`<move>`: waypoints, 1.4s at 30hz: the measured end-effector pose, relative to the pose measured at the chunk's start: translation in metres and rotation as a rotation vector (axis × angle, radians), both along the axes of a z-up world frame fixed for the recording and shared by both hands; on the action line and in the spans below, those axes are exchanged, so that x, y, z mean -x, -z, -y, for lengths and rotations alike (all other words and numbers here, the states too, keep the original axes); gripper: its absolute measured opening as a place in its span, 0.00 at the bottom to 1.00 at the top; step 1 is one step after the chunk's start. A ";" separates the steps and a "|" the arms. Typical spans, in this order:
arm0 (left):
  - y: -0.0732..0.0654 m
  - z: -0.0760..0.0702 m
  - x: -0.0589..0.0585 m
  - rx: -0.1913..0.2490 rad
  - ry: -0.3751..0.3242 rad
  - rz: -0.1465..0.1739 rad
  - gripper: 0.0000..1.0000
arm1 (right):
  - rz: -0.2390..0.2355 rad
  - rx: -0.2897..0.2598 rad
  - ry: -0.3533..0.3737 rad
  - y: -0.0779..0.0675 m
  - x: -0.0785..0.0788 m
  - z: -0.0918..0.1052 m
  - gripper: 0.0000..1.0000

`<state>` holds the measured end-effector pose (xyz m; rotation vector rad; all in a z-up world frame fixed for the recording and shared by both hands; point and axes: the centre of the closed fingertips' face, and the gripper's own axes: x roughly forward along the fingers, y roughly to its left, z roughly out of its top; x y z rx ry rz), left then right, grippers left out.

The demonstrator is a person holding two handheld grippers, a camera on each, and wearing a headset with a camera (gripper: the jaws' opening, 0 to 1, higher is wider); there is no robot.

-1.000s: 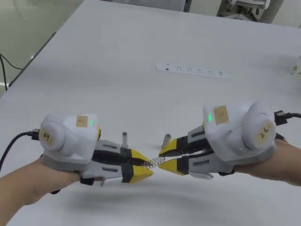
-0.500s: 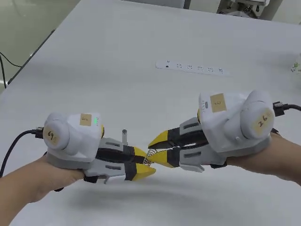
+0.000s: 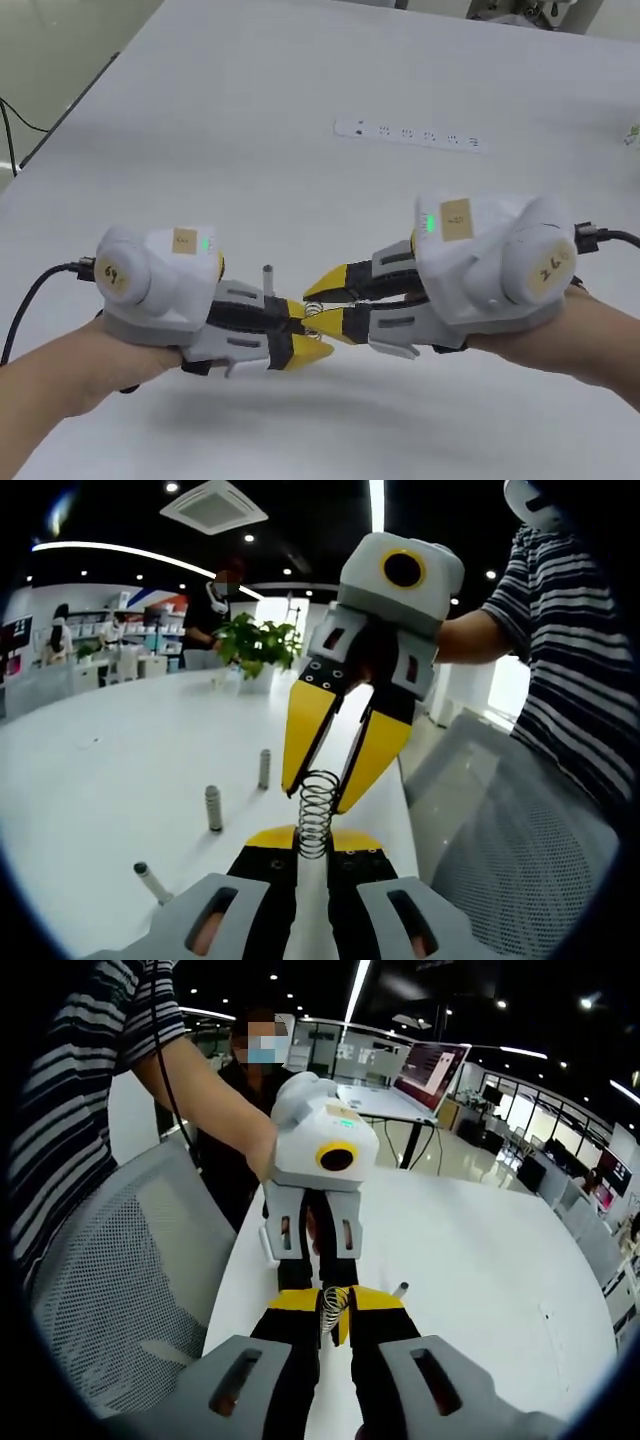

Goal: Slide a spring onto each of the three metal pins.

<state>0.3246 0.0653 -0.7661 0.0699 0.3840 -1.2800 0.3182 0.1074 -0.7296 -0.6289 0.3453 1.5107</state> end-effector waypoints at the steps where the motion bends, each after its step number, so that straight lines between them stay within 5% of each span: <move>1: 0.000 -0.001 0.000 -0.001 -0.003 0.003 0.02 | 0.023 0.000 -0.009 0.000 0.000 0.000 0.07; 26: -0.004 -0.008 -0.001 0.012 -0.071 -0.042 0.05 | 0.104 0.003 -0.033 -0.005 0.004 -0.001 0.07; 42: 0.001 -0.021 -0.004 -0.001 -0.107 -0.056 0.10 | 0.093 0.003 -0.014 -0.004 -0.002 0.000 0.07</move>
